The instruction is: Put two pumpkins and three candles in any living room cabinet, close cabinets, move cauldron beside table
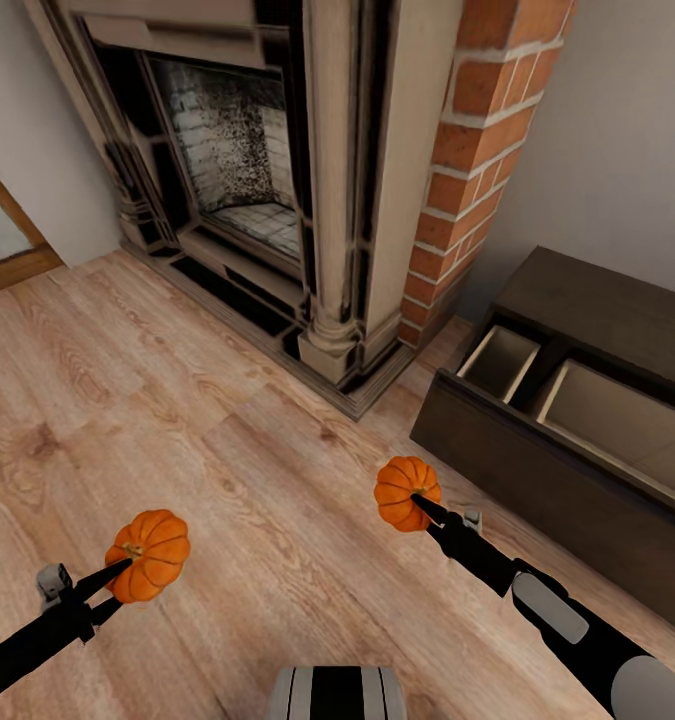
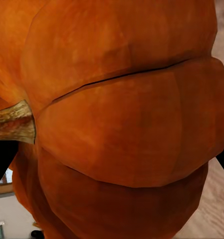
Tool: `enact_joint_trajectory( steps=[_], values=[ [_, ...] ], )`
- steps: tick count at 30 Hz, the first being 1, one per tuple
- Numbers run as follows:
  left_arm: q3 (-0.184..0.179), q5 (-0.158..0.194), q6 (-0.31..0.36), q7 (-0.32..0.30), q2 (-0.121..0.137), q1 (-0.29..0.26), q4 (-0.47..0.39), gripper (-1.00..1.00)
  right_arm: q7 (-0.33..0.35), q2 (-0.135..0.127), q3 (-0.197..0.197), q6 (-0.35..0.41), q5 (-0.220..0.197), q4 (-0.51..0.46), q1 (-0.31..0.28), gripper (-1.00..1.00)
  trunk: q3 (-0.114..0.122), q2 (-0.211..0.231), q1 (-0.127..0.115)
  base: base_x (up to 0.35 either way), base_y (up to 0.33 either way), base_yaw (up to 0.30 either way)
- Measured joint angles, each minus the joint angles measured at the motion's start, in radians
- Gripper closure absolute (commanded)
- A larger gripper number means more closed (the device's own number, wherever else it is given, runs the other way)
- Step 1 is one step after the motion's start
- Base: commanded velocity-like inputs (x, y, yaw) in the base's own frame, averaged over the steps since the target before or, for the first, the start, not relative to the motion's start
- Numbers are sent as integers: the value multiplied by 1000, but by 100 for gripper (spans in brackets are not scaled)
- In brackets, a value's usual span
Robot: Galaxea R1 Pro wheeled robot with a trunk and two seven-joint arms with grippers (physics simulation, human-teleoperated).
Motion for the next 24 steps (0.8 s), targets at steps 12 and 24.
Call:
enact_joint_trajectory(
  steps=[12, 24],
  values=[
    [1, 0, 3, -1, 2, 0, -1, 100, 6, 0, 1, -1, 2, 1, 0, 100, 53, 2, -4, 0, 0, -30],
    [1, -1, 4, -57, 11, 0, 0, 100, 7, 0, 1, -1, 2, 8, 0, 100, 72, 2, -3, -137, 0, 0]
  ],
)
